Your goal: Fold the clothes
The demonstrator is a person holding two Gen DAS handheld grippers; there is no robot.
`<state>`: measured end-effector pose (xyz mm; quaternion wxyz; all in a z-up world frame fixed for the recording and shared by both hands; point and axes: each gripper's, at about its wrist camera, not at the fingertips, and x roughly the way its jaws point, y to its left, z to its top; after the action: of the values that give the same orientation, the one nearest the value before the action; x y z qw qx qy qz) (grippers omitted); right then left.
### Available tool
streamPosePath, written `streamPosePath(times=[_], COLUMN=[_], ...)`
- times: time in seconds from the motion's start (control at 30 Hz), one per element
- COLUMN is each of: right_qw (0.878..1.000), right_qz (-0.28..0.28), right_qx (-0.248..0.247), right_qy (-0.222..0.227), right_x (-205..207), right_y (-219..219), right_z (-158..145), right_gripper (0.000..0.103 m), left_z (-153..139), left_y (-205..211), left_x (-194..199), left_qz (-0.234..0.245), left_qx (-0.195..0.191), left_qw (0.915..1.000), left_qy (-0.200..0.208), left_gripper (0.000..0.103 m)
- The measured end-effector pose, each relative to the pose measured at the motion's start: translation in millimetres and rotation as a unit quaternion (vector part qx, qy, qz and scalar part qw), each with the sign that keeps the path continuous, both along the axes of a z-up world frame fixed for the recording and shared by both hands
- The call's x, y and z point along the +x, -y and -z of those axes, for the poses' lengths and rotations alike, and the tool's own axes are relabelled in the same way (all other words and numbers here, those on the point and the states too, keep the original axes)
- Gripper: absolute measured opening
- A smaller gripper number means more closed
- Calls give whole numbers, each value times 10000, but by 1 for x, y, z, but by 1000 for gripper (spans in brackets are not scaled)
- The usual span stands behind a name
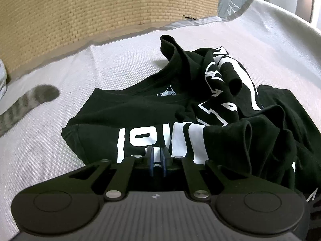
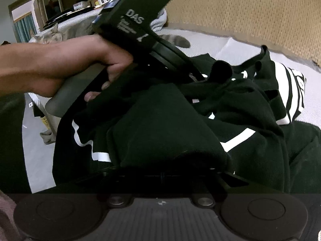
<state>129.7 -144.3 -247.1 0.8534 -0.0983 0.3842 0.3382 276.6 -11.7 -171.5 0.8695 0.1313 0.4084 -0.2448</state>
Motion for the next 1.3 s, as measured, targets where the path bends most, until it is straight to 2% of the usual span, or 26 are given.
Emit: streamPosePath(times=[0.57,1.3], right_qw=[9988,9945], right_qz=[366,901], right_qx=[208,323], right_qy=[249,425], right_x=[9,32], right_y=[-3,-9], right_z=[10,19], right_gripper=[1,0], left_z=[1,0], left_y=[16,32], left_x=[14,39], left_qz=[329,270], left_qx=[179,309], left_qw=[9990,9987], left_qy=[235,295], left_gripper=[8,8])
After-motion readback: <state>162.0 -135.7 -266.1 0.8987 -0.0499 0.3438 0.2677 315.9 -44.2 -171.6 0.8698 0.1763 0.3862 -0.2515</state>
